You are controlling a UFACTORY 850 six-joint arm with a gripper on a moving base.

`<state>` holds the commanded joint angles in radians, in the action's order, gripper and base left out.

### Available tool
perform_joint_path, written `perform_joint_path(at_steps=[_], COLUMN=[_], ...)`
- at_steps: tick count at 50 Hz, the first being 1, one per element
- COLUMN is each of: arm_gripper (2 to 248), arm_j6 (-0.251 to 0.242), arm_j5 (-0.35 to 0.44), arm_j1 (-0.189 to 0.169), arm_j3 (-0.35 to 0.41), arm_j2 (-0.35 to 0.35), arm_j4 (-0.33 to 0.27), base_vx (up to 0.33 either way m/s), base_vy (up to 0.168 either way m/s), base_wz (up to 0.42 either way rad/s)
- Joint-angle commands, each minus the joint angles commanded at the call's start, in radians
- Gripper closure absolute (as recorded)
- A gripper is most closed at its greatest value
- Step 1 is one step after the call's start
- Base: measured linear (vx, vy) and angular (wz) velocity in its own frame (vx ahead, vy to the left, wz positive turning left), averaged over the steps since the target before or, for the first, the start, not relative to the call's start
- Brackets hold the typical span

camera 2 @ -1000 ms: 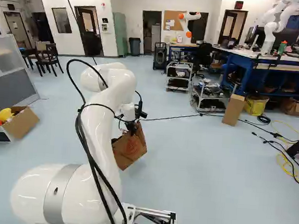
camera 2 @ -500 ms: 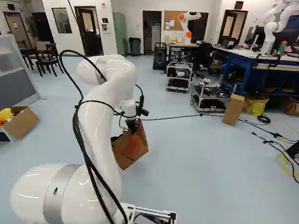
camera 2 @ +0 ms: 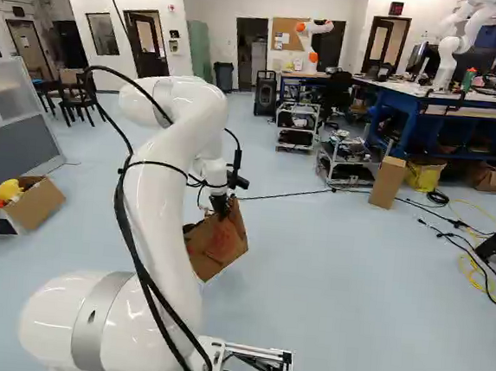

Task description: Pick up the grocery bag from the ground

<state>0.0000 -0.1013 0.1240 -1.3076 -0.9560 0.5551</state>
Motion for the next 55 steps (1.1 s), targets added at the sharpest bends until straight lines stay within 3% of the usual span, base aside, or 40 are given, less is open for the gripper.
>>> perform_joint_path(at_steps=[55], arm_gripper=[228], arm_j6=[0.0], arm_j5=[0.0], arm_j1=[-0.047], arm_j3=[0.271], arm_j2=[0.281], arm_j4=[0.0], base_vx=[0.0], base_vy=[0.0], base_wz=[0.0])
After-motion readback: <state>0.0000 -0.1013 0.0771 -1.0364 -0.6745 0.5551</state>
